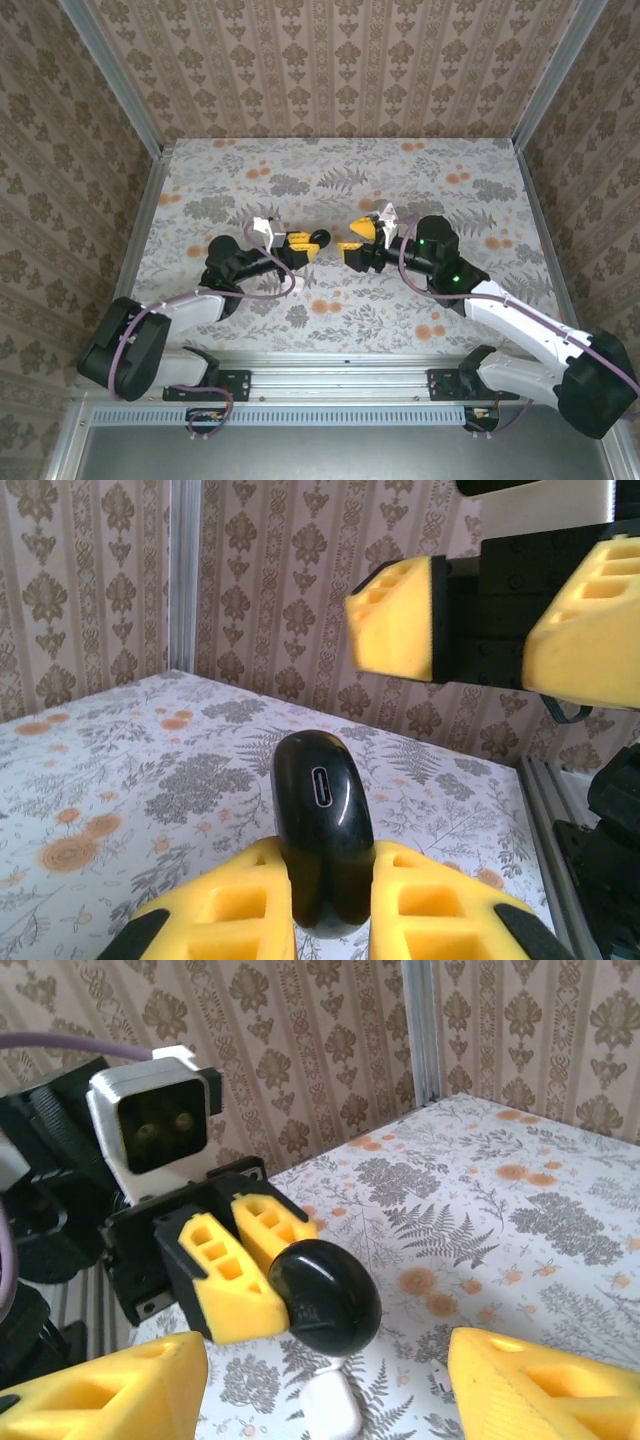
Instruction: Insert wireless bluetooth earbuds into charging case
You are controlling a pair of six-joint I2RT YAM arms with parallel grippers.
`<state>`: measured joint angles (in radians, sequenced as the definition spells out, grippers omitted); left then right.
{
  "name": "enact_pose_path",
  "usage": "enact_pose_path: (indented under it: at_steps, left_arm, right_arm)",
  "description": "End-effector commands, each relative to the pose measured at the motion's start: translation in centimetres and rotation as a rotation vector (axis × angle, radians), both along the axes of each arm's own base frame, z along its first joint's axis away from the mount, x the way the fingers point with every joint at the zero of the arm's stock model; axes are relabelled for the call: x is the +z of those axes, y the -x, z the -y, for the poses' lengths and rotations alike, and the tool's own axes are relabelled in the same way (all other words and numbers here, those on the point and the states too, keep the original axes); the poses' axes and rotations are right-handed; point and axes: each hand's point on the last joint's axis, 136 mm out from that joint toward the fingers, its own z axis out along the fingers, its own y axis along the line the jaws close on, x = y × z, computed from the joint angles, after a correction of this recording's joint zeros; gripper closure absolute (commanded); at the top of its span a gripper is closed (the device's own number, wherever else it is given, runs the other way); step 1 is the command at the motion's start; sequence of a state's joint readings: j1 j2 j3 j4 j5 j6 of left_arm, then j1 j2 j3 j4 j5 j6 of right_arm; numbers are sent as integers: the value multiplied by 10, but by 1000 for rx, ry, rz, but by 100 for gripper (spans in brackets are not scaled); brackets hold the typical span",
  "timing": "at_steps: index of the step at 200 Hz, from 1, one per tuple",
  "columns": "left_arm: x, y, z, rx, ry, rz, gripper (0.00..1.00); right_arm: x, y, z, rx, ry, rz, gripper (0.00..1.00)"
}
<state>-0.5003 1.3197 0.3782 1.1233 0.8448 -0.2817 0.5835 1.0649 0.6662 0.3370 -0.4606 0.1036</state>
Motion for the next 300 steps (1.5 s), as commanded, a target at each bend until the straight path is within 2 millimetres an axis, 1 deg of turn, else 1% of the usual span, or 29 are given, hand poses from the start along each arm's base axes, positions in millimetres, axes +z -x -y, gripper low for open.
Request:
enact_pose_path:
  at_steps: [1, 18, 33, 43, 53, 69, 75, 101, 123, 139, 155, 174, 210, 246, 276, 300]
  left_arm:
    - [2, 2, 1, -51, 23, -7, 86]
    - [1, 4, 4, -85, 22, -19, 86]
    - [0, 6, 6, -108, 22, -14, 86]
    - [2, 8, 5, -113, 31, 0, 87]
    - [5, 10, 4, -115, 39, 16, 87]
    - [7, 16, 4, -132, 37, 38, 87]
    - [7, 18, 5, -137, 36, 50, 87]
    - [10, 24, 4, -155, 36, 78, 87]
    - [16, 33, 5, -178, 41, 115, 87]
    - [16, 37, 6, -181, 39, 147, 88]
    - [19, 42, 6, -197, 42, 156, 88]
    - [22, 48, 8, -211, 48, 168, 88]
    - [25, 55, 11, -234, 54, 183, 88]
    - [29, 63, 11, -244, 63, 193, 88]
    - [34, 66, 10, -243, 72, 208, 88]
    - [36, 68, 10, -239, 73, 216, 88]
  right_arm:
    - [6, 15, 2, 86, 37, 89, 35]
    - [9, 20, 5, 117, 42, 126, 35]
    - [10, 30, 8, 167, 62, 192, 35]
    - [10, 36, 10, 197, 81, 234, 36]
    - [14, 40, 12, 215, 93, 272, 36]
    - [16, 45, 15, 254, 114, 272, 36]
    - [13, 46, 15, 271, 129, 262, 35]
    - [7, 46, 15, 326, 159, 227, 35]
    - [12, 47, 13, 368, 160, 215, 35]
    - [17, 41, 15, 335, 183, 220, 35]
    - [21, 41, 15, 340, 187, 254, 35]
    - [24, 40, 10, 389, 186, 247, 34]
    - [28, 39, -4, 512, 152, 168, 35]
    - [18, 35, -16, 580, 186, 142, 37]
    - [9, 33, -22, 629, 207, 129, 42]
    - [6, 37, -28, 671, 212, 124, 47]
